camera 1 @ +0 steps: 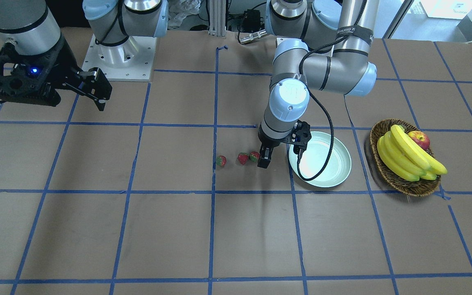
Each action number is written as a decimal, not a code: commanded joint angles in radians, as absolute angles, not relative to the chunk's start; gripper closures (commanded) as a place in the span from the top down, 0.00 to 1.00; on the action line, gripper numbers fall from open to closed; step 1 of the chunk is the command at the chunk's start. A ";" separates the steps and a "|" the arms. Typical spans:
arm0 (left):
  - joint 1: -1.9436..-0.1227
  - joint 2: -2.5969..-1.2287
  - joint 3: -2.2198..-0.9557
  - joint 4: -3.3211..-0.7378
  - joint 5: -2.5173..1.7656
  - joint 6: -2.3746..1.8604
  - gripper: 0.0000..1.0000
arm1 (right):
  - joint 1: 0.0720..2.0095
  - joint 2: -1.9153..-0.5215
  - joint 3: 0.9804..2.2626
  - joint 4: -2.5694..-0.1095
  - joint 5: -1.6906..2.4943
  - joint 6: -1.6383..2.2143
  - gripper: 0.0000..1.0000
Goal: Collect all strawberries into plate
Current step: 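Lower the open left gripper onto the strawberry nearest the plate and close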
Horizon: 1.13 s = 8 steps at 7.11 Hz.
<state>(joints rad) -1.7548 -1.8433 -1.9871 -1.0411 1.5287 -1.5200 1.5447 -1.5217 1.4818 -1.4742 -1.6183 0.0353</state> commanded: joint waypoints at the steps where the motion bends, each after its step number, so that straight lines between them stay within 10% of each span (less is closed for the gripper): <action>1: -1.785 -1.899 -1.991 -0.964 1.542 -1.523 1.00 | 1.545 -1.522 1.482 -1.474 -1.618 0.035 1.00; 8: -1.790 -1.941 -2.034 -0.897 1.534 -1.600 0.94 | 1.545 -1.520 1.480 -1.477 -1.620 0.035 1.00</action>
<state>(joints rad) -1.7901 -1.9404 -2.0278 -0.8990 1.5307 -1.5951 1.5447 -1.5215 1.4804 -1.4760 -1.6190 0.0353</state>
